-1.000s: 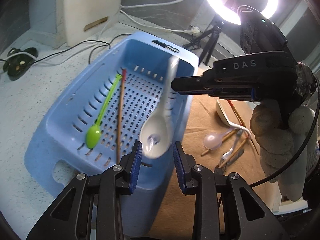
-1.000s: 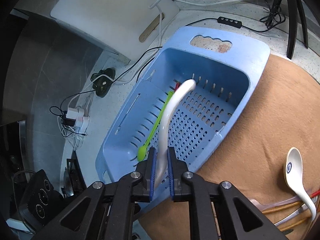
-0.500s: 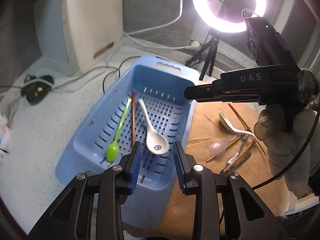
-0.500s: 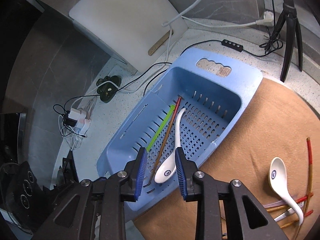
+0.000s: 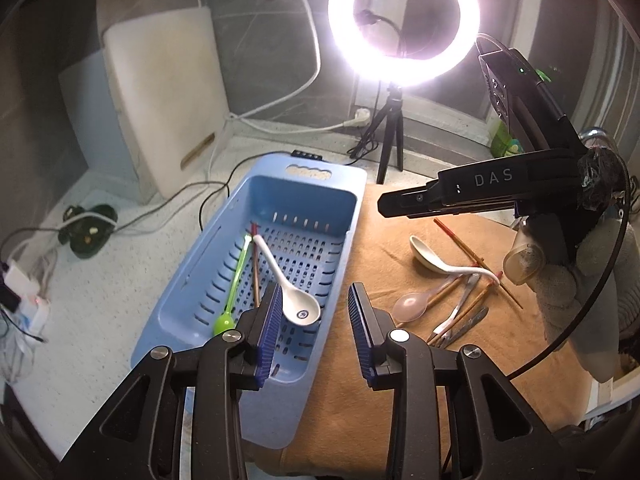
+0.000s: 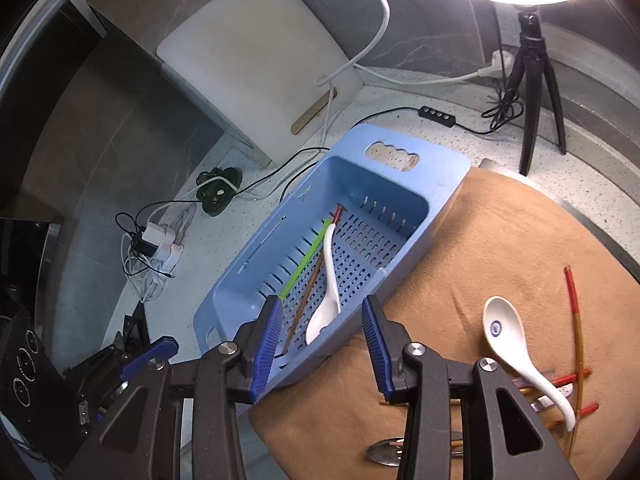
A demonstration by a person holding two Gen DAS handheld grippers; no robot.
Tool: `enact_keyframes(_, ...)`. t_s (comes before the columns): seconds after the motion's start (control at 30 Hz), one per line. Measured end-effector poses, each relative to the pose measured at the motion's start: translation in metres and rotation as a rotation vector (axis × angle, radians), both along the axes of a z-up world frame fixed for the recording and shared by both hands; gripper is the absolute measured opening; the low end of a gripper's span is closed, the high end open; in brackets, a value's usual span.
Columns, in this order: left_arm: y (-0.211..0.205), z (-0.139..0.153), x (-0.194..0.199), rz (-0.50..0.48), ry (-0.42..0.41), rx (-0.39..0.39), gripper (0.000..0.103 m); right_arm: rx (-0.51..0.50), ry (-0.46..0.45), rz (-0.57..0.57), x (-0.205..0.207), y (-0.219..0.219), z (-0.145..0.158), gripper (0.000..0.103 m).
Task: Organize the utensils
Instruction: 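Withdraw the right tool from the basket back over the utensil pile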
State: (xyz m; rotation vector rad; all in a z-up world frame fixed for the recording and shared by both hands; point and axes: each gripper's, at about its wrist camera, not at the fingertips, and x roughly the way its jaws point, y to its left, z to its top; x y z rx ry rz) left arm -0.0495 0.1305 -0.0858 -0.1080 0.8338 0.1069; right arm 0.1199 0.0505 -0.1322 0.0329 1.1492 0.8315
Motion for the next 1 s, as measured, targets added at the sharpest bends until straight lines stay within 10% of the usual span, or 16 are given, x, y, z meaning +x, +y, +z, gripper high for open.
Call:
enact_keyframes(0.6,-0.036,-0.020,0.011,-0.084,0.058,-0.018,0.043,0.054,-0.111,-0.152,-0.003,-0.113,0.012,0.045)
enact_keyframes(1.0,-0.075,-0.046,0.030,-0.197,0.135,-0.037,0.043,0.035,-0.023,-0.311,0.007,-0.197,-0.011,0.045)
